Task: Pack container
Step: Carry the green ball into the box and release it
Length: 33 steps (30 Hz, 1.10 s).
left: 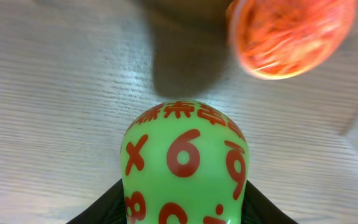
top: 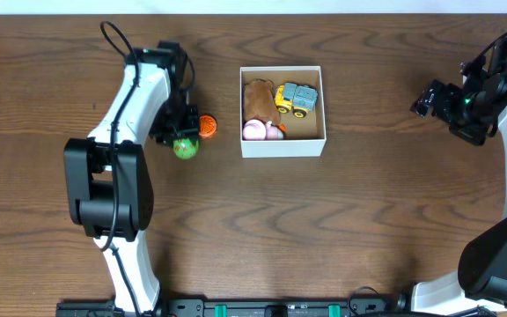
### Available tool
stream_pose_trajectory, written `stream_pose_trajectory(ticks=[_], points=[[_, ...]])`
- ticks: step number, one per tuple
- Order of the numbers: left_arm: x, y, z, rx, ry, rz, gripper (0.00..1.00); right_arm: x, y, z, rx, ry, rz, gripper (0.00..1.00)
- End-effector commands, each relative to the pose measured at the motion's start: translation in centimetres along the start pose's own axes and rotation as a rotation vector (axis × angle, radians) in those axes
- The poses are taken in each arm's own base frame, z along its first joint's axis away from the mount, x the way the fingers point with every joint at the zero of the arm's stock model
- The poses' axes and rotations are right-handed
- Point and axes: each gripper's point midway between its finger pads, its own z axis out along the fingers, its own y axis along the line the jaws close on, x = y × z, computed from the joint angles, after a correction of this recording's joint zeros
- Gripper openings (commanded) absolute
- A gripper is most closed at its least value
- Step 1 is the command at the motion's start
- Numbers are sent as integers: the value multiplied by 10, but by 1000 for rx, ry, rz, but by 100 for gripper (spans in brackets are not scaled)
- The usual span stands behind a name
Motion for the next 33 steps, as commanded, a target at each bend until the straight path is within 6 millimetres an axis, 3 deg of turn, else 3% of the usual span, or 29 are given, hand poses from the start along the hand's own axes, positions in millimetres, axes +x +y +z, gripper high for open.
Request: stream_pose_trajectory(ticks=[1,4,8,10,13,17,23,28,33], points=[[-10,-10,-65,36,-158,43,31,0,-2,2,2,7,15,99],[-8,-30,-106,85,-274,88,31,0,-2,2,2,6,17,99],[-1,-83,-152,216,-434,211,31,0,-2,2,2,6,17,99],[2,-113,-167,259,-507,285,31,0,-2,2,2,6,17,99],[6,-158,-174,302,-578,390,31,0,-2,2,2,6,17,99],[11,-211,-158,338,-599,498,32,0,-2,2,2,7,17,99],[14,-262,-97,325,-517,587,32,0,-2,2,2,8,17,99],[12,-271,-45,278,-426,600,32,2,-2,2,4,15,19,99],[10,-272,-22,257,-384,599,33,2,-2,2,4,16,19,99]])
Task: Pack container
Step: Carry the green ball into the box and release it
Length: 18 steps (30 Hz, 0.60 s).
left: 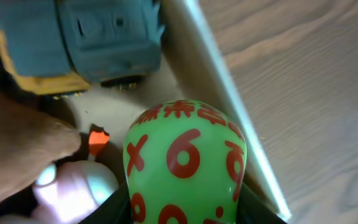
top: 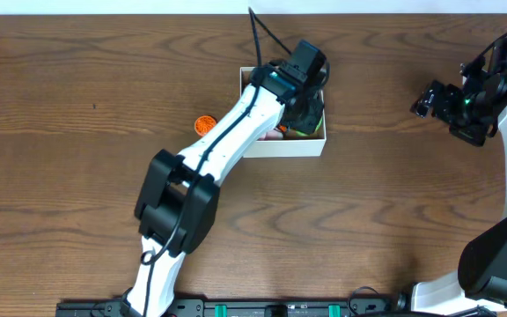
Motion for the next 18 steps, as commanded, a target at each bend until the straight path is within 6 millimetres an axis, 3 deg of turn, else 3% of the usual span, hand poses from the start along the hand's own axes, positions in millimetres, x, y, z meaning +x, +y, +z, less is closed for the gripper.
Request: stream_pose_trajectory(ticks=[1,3,6,11,18], points=[[2,3,4,-7,8,6,37,1,-2,2,2,10,17,99],[1,1,2,-4,3,9,46,1,-2,2,2,10,18,99],[-2,-2,-7,2,-13,12,72,1,-2,2,2,10,18,99],[-12,-8,-37,12,-68,21,81,1,-2,2,3,11,18,99],[-26,-6,-94,-3,-177,19,82,1,-2,2,2,11,17,99]])
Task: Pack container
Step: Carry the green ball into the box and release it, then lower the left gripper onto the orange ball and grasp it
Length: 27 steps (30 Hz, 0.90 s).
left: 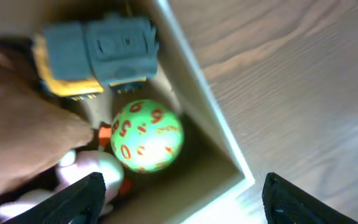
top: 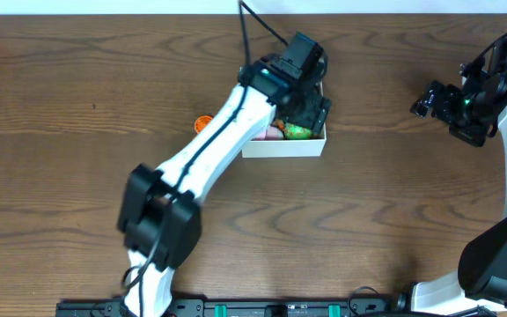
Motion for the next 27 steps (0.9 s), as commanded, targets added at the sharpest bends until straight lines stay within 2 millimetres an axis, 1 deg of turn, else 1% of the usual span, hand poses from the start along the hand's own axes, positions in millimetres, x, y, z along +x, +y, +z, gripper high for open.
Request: stream_pose_trajectory(ticks=[1,2,4,7,8,10,13,14,16,20,25,27], points=[[-17,9,-48,-50,-95,3,82,1,-2,2,3,9,17,99],[-16,17,-55,-88,-97,-5,82,1,-2,2,3,10,17,99],[-10,40,-69,-178,-88,-31,82,1,-2,2,3,11,17,99],[6,79,-84,-273,-33,-93,81,1,-2,2,3,10,17,99],[12,91,-87,-290,-8,-118,81,1,-2,2,3,10,17,99],[27,122,-92,-326,50,-187,80,1,-2,2,2,9,17,99],[46,169,-93,-363,101,-328,81,1,-2,2,2,9,17,99],[51,183,-90,-358,118,-369,81,1,-2,2,2,9,17,99],[60,203,-83,-339,149,-432,81,1,-2,2,2,9,17,99],[76,229,-57,-319,224,-499,81,1,-2,2,2,9,16,99],[92,242,-17,-319,308,-517,81,1,-2,2,3,11,16,99],[96,244,-6,-319,331,-519,81,1,-2,2,3,11,16,99]])
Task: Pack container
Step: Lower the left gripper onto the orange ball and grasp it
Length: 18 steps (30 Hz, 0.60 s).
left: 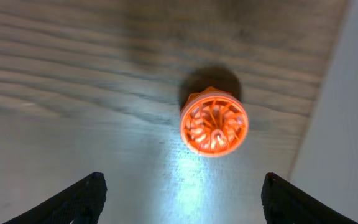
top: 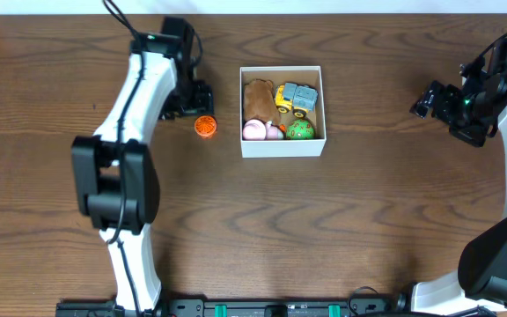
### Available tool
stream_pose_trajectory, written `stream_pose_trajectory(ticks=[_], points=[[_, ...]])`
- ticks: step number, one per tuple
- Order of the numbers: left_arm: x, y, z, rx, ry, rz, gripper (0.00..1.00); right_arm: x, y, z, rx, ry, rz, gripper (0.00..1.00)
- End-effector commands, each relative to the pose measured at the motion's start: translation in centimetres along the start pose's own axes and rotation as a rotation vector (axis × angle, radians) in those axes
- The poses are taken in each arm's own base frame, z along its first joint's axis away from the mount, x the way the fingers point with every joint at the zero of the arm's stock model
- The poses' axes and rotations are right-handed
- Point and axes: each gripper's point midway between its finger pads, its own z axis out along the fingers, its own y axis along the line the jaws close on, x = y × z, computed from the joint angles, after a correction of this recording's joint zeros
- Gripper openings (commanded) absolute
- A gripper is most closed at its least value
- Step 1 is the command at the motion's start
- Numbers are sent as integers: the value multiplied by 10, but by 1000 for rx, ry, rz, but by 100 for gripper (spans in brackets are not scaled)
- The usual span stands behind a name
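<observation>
The white box [top: 282, 147] in the middle of the table holds a brown plush [top: 258, 99], a yellow and grey toy truck [top: 296, 97], a pink toy [top: 255, 131] and the green numbered ball [top: 300, 129]. An orange ribbed ball [top: 204, 127] [left: 214, 122] lies on the wood just left of the box. My left gripper [top: 187, 99] [left: 180, 196] hangs open above that orange ball, nothing between its fingers [left: 86, 194]. The box's white wall [left: 347, 124] fills the right edge of the left wrist view. My right gripper [top: 431, 97] hovers far to the right; its jaws are unclear.
Dark wood table [top: 324, 229] all around. The left arm reaches up the left side of the table; the right arm stands at the right edge.
My left gripper was open over the box with the green ball lying inside. Now it is back at the left of the box, open above the orange ball.
At first my left gripper held the green numbered ball left of the box, beside the orange ball. Then it held it over the box's front right corner. Then the ball lay in the box and the gripper was open. Now the gripper is over the orange ball.
</observation>
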Motion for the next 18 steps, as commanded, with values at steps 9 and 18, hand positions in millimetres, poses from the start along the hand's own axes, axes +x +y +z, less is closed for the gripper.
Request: stream_pose_trajectory(ticks=[9,18], points=[[7,-3,49,-7,94,-5,81,0,-1,2,1,8,15,99],[10,-8,71,-15,125,11,81,0,-1,2,1,6,15,99]])
